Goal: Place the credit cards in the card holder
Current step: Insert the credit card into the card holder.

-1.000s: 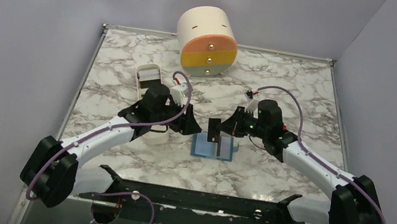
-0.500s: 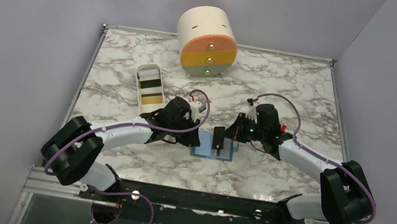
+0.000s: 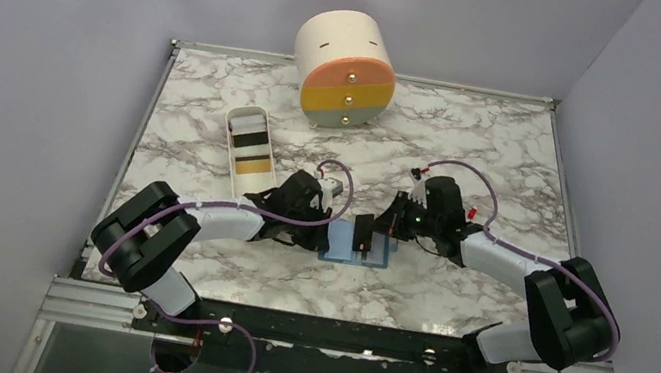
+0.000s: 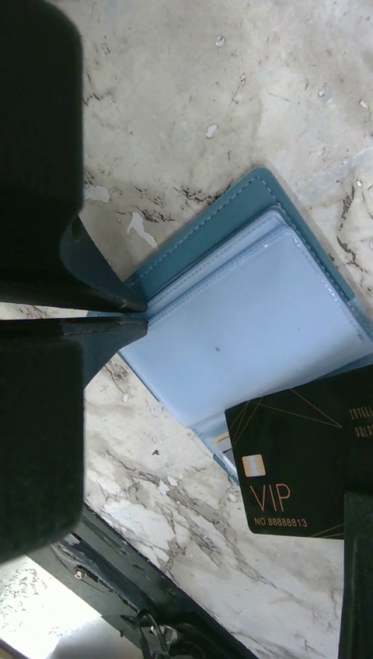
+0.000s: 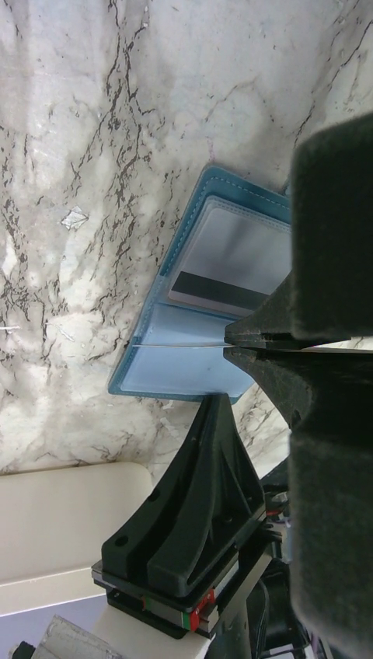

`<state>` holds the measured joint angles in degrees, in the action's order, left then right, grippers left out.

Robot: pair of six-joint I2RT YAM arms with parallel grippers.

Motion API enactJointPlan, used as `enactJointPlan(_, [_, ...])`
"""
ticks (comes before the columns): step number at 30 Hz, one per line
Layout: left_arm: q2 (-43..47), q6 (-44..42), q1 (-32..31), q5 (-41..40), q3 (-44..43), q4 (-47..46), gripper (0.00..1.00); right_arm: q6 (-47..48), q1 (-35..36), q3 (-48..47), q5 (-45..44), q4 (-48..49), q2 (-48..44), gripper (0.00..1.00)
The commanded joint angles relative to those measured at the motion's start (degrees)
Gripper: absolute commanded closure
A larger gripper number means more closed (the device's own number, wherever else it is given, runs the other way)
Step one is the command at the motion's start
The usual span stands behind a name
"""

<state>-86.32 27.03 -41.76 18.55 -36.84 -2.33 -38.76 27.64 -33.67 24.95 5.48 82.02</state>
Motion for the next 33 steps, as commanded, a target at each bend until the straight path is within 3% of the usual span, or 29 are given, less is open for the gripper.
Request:
enactJointPlan(1, [-2.04, -0.51, -0.47, -1.21, 0.05, -1.83, 0.90, -0.61, -0.36, 0.60, 0.71, 3.85, 1.31, 0.99])
enactJointPlan(33, [-0.78, 2.74, -2.18, -4.08, 2.91, -1.89, 0.91, -4.24, -1.14, 6.16, 2.88, 11.35, 5.37, 0.99])
